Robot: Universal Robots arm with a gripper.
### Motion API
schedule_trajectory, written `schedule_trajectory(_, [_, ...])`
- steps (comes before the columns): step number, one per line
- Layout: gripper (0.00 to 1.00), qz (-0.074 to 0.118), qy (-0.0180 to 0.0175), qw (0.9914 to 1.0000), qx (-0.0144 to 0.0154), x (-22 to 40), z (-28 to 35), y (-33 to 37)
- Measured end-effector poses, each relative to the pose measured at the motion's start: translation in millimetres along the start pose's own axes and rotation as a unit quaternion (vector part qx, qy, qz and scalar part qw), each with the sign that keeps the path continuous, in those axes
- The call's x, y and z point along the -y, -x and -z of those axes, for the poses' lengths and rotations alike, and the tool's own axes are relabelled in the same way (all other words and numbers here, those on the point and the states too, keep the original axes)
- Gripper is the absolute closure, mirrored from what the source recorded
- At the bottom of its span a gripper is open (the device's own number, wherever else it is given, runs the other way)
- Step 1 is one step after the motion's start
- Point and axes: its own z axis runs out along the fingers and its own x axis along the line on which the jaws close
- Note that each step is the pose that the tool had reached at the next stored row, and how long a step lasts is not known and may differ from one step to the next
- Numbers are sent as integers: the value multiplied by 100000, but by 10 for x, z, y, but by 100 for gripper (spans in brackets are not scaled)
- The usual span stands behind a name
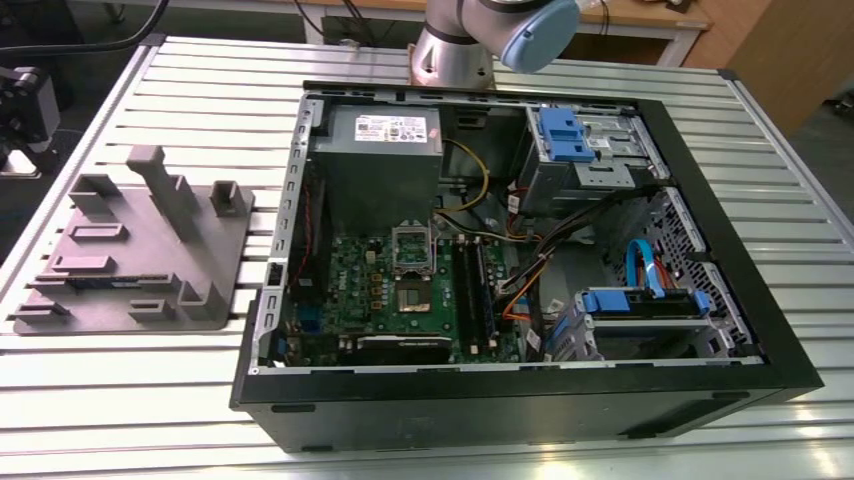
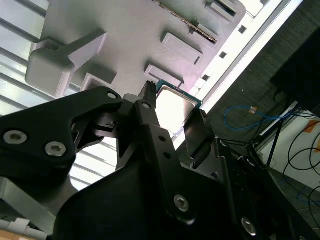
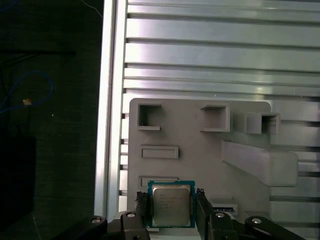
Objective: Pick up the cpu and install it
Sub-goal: 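Pick up the cpu and move it towards the insertion slot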
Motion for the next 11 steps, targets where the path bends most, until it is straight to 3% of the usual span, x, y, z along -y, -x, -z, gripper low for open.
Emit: schedule_trajectory(11, [53,0,6,100000,10,-1,39,0])
